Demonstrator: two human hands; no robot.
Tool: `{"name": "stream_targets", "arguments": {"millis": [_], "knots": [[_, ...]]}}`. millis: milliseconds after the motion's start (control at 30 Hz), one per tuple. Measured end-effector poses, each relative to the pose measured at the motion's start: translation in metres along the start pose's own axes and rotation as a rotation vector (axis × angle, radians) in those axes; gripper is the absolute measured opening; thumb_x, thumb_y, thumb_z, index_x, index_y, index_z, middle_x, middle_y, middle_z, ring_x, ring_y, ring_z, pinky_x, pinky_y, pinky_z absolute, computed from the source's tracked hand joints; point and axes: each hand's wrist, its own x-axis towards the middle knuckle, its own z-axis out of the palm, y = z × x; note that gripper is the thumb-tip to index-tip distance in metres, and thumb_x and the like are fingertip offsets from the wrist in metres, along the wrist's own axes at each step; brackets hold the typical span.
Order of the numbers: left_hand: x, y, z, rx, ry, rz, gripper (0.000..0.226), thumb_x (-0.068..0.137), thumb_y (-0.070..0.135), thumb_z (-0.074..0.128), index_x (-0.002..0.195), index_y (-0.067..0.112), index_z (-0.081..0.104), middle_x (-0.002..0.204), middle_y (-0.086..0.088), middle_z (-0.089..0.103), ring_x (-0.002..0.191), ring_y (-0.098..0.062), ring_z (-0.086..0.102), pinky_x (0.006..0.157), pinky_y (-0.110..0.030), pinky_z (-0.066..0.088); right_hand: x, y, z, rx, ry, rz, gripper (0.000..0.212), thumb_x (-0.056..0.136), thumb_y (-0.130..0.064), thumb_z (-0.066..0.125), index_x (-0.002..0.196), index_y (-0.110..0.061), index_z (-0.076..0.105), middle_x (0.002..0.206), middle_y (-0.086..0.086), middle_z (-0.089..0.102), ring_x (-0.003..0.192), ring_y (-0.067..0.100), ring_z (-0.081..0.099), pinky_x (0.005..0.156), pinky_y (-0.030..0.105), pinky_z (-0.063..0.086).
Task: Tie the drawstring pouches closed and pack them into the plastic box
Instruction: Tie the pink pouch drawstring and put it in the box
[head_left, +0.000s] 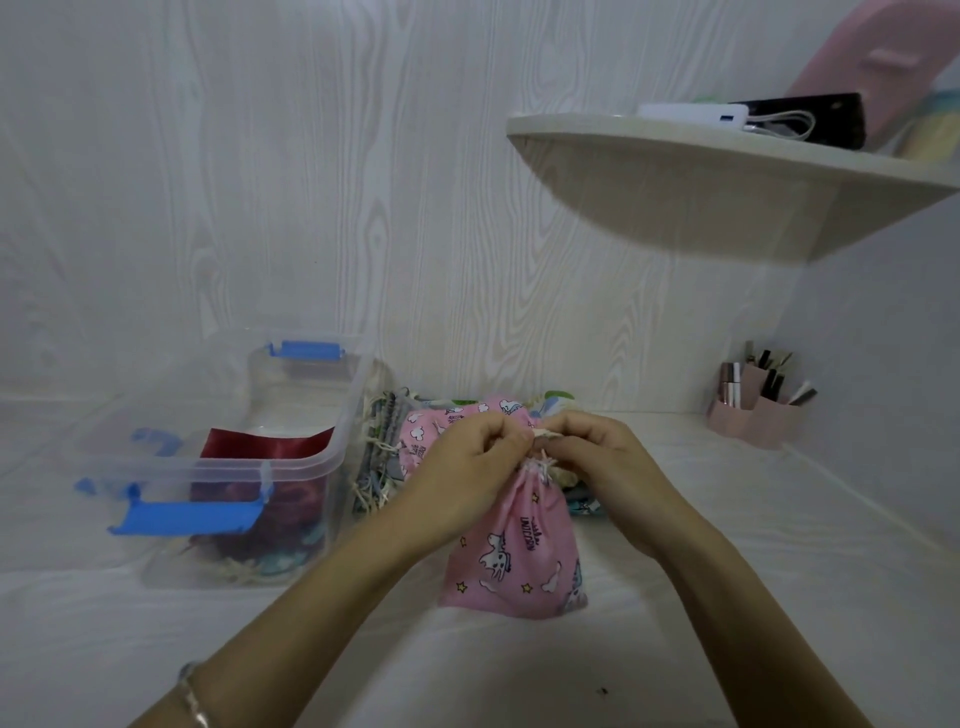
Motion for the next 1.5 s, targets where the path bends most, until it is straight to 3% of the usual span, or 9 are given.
{"name": "stream_targets", "arguments": {"millis": [233,467,633,800,1033,1200,1300,1400,1500], "knots": [[0.001,-0.002,0.004,0.017,0.047,0.028,0.028,0.099,0.025,0.046,0.085,0.008,0.063,0.056,0.013,0.046,0.048,0.004,0.04,0.051,-0.013,0.031,0.009,-0.001,0.0,0.649,-0.092,0.116,0.037,0.082,0.011,0.049,0.115,-0.005,0.055,0.071,0.012,0.06,0.068,0.019,0.057,0.072,0.029,0.051],[0.0,-0.005,0.001,-0.043,0.045,0.0,0.031,0.098,0.028,0.047,0.089,0.002,0.062,0.071,-0.004,0.055,0.06,-0.01,0.046,0.062,-0.03,0.039,0.003,-0.007,0.004,0.09,-0.015,-0.07,0.039,0.08,0.006,0.071,0.112,-0.012,0.062,0.095,0.007,0.066,0.066,0.017,0.064,0.059,0.022,0.052],[0.0,-0.004,0.001,-0.042,0.037,0.05,0.033,0.098,0.032,0.048,0.094,0.004,0.064,0.085,-0.025,0.063,0.064,-0.026,0.051,0.064,-0.044,0.045,-0.001,-0.012,0.007,0.044,-0.013,-0.144,0.018,0.084,-0.008,0.067,0.102,-0.011,0.071,0.074,-0.005,0.069,0.057,0.006,0.062,0.053,0.016,0.048],[0.0,0.0,-0.002,-0.077,0.019,0.051,0.035,0.096,0.032,0.051,0.09,-0.001,0.062,0.072,-0.018,0.052,0.064,-0.018,0.043,0.064,-0.034,0.037,0.003,-0.004,0.007,0.207,-0.027,-0.088,0.025,0.078,-0.024,0.063,0.1,-0.014,0.073,0.074,0.003,0.068,0.058,0.007,0.058,0.061,0.018,0.051],[-0.003,-0.002,-0.005,-0.064,0.001,0.005,0.036,0.097,0.029,0.051,0.087,-0.005,0.061,0.065,-0.001,0.044,0.054,-0.007,0.036,0.055,-0.025,0.031,0.008,-0.005,0.006,-0.019,0.017,-0.267,0.016,0.084,0.003,0.066,0.082,-0.012,0.072,0.075,-0.001,0.069,0.069,0.009,0.065,0.064,0.02,0.051],[-0.007,-0.001,-0.007,-0.091,0.009,-0.022,0.027,0.097,0.024,0.05,0.079,0.009,0.062,0.062,0.0,0.041,0.052,-0.008,0.034,0.053,-0.025,0.029,0.013,-0.009,0.01,0.558,0.03,-0.088,0.023,0.074,-0.033,0.065,0.07,-0.015,0.079,0.079,0.002,0.074,0.077,0.01,0.069,0.073,0.024,0.056],[-0.008,-0.002,-0.008,-0.083,0.12,-0.031,0.022,0.097,0.019,0.05,0.085,0.009,0.066,0.054,0.012,0.047,0.047,-0.001,0.038,0.05,-0.016,0.031,0.017,-0.007,0.006,0.801,0.09,0.067,0.03,0.084,-0.034,0.059,0.078,-0.013,0.08,0.081,0.004,0.073,0.08,0.014,0.071,0.078,0.028,0.058],[-0.006,-0.007,-0.011,-0.117,0.297,-0.078,0.025,0.097,0.019,0.049,0.08,0.013,0.066,0.056,0.014,0.052,0.055,-0.002,0.046,0.056,-0.017,0.037,0.019,0.006,0.004,0.879,0.172,0.147,0.027,0.093,-0.027,0.057,0.097,-0.006,0.074,0.064,-0.002,0.06,0.061,0.009,0.063,0.07,0.025,0.056],[-0.009,-0.011,-0.017,-0.07,0.34,-0.086,0.026,0.098,0.019,0.048,0.08,0.013,0.066,0.06,0.011,0.045,0.055,-0.002,0.041,0.056,-0.019,0.034,0.019,0.017,-0.005,0.639,0.252,0.131,0.032,0.095,-0.02,0.056,0.115,0.003,0.064,0.057,-0.005,0.033,0.047,0.006,0.037,0.061,0.02,0.043]]}}
